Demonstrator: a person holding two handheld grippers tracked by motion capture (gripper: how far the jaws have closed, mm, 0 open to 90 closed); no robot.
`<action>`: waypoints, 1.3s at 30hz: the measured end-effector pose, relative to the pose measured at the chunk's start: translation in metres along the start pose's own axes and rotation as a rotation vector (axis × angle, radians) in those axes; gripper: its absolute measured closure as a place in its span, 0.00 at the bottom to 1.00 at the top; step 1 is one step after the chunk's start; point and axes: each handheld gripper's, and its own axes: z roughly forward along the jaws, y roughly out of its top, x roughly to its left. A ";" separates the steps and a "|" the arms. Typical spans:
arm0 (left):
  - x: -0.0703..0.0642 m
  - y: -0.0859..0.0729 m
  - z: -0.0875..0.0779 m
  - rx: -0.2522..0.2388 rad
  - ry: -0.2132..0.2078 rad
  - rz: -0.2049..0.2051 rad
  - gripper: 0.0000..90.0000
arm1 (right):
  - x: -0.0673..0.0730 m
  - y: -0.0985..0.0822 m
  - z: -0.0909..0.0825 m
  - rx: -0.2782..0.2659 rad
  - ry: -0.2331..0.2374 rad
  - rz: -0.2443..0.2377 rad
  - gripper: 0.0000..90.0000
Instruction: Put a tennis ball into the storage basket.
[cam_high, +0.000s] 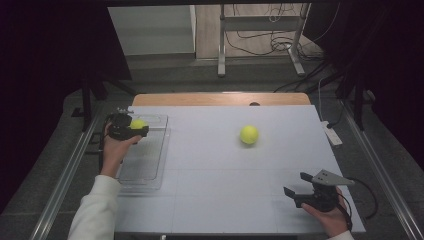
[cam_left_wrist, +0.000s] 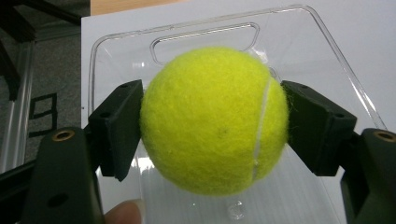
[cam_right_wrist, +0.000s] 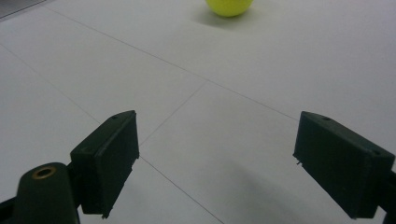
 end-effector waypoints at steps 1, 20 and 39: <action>0.000 0.000 0.000 -0.001 0.002 -0.002 0.29 | 0.000 0.000 0.000 -0.001 0.002 0.001 0.15; -0.009 -0.004 -0.032 -0.138 -0.103 -0.008 0.17 | 0.001 0.000 0.001 0.004 0.002 0.001 0.15; -0.019 -0.022 -0.046 -0.208 -0.237 -0.008 0.18 | -0.003 -0.001 -0.001 -0.003 -0.005 0.015 0.15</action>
